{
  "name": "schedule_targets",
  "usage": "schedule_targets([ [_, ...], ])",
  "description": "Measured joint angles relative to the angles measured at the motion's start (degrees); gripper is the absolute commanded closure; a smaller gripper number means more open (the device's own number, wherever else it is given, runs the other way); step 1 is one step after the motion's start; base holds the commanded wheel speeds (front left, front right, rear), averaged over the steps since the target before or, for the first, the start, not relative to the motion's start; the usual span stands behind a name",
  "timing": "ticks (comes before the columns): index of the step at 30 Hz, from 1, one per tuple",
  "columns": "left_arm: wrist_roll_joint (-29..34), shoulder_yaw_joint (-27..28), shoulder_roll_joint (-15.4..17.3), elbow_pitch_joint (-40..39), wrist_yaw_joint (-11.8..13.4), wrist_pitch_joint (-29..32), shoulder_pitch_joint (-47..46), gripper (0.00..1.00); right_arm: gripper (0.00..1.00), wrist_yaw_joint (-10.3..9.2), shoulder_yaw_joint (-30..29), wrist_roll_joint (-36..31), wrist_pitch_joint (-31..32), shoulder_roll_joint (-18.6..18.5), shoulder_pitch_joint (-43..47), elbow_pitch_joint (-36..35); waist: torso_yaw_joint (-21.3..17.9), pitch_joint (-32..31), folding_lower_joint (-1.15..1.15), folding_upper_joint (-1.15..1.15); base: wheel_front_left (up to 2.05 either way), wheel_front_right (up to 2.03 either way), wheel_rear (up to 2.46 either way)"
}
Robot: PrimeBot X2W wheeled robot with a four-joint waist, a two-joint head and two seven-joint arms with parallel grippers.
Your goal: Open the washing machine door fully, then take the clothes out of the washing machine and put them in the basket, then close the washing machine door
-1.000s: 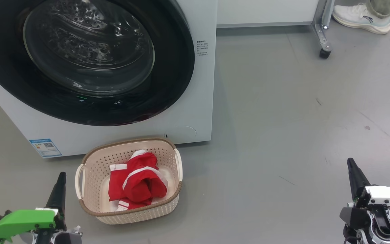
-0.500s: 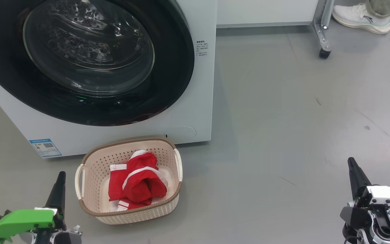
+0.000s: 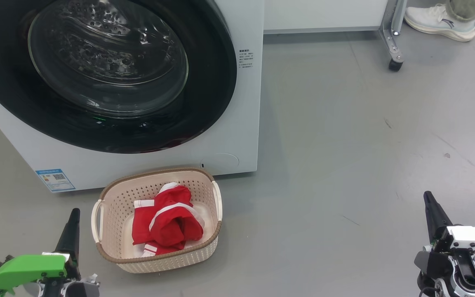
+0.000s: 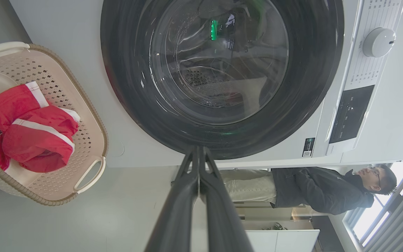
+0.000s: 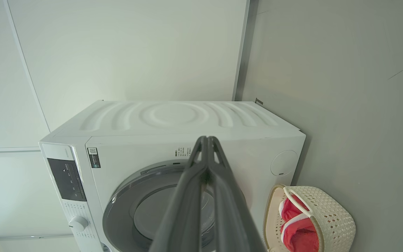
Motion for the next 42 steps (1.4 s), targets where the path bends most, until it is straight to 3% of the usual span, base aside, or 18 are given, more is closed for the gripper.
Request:
schedule_targets([
  [42,0.0,0.0,0.0,-0.2,0.0,0.0,0.0,1.00,1.00,0.00,0.0,0.0,0.0,0.0,0.0,-0.2,0.0,0.0,0.00,0.00,0.00,0.00,0.00],
])
